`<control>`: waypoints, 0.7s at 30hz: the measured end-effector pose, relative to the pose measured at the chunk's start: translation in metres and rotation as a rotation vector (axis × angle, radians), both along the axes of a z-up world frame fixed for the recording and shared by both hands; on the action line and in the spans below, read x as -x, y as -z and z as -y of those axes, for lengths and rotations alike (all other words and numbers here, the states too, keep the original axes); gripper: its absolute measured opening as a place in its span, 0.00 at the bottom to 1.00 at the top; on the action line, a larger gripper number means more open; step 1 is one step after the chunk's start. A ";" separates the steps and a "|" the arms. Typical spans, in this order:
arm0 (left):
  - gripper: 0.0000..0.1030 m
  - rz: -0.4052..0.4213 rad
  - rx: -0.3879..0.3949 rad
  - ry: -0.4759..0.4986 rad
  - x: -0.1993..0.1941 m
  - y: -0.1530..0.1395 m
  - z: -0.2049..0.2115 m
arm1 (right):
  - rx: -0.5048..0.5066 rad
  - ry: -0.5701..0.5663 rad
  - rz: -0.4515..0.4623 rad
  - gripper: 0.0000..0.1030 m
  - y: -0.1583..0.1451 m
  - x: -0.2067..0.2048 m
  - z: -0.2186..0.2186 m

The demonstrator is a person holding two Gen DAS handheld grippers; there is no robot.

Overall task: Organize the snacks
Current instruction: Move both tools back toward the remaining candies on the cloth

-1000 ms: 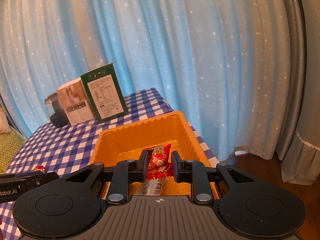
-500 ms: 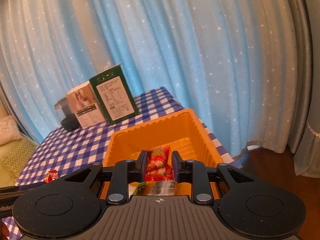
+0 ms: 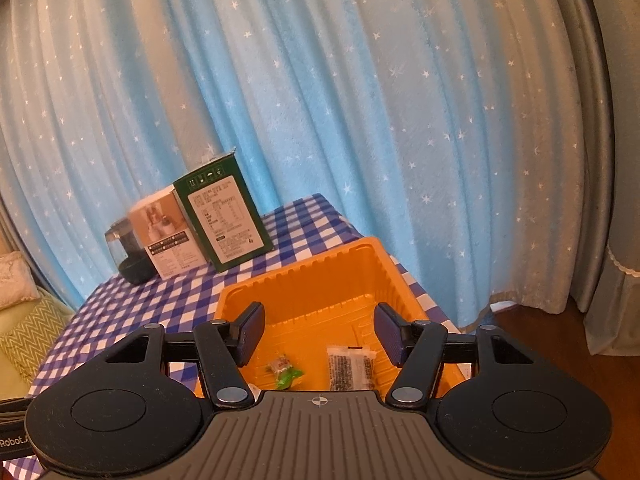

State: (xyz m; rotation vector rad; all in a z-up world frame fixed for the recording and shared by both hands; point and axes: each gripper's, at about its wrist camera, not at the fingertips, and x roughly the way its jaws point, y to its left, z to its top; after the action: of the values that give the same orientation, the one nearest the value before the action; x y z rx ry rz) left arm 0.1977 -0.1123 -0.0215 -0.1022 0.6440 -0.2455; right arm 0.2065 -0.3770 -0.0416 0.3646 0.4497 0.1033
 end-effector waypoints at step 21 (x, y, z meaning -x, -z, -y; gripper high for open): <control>0.72 0.021 -0.022 -0.077 0.026 -0.007 -0.066 | 0.111 -0.143 0.055 0.59 -0.012 0.006 -0.064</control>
State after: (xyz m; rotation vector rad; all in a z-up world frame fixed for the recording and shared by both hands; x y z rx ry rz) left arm 0.1719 -0.0464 -0.0149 -0.1028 0.6205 -0.1649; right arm 0.2008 -0.3133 -0.0300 0.2201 0.4253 0.2261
